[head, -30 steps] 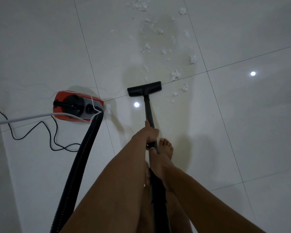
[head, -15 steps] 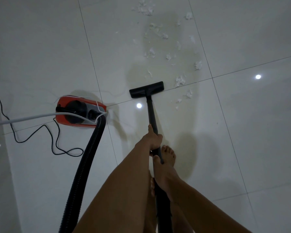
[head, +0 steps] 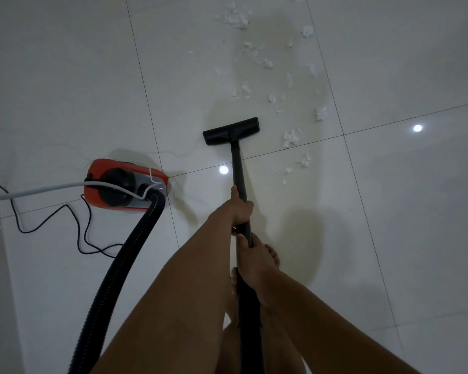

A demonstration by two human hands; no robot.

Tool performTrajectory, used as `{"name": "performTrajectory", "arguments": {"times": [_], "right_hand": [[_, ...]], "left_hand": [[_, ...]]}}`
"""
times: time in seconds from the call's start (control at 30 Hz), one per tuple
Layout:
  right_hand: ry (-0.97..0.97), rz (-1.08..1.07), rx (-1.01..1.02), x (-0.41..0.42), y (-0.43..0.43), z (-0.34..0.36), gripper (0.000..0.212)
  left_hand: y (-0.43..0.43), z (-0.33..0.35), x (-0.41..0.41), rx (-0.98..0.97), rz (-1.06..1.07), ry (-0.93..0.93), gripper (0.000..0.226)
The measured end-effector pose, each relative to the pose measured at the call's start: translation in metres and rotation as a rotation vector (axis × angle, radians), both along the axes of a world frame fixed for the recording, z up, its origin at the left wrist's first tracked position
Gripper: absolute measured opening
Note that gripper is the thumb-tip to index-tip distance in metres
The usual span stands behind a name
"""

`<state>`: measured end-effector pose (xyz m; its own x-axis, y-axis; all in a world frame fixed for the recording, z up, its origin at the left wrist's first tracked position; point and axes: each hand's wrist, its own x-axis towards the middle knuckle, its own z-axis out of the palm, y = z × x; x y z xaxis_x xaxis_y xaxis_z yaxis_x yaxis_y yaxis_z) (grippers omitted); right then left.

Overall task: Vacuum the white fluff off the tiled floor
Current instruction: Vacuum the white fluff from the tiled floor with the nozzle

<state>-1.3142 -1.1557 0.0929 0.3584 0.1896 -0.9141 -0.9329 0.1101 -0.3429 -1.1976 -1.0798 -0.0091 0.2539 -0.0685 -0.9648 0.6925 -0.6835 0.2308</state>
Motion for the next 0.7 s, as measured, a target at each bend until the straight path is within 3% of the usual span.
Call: {"name": "performTrajectory", "arguments": {"times": [0.07, 0.13, 0.23, 0.7], "right_hand": [[-0.047, 0.086, -0.027, 0.026, -0.004, 0.031, 0.036], [0.010, 0.023, -0.118, 0.027, 0.001, 0.006, 0.037], [-0.029, 0.092, -0.196, 0.035, 0.003, 0.004, 0.038], [0.036, -0.042, -0.098, 0.063, 0.005, -0.008, 0.034]], "left_hand": [[-0.002, -0.001, 0.006, -0.002, 0.007, -0.012, 0.078], [-0.003, -0.005, 0.012, -0.004, 0.008, -0.030, 0.076], [-0.003, -0.007, 0.021, 0.012, 0.001, -0.046, 0.074], [-0.004, -0.013, 0.049, 0.018, -0.047, -0.072, 0.073]]}}
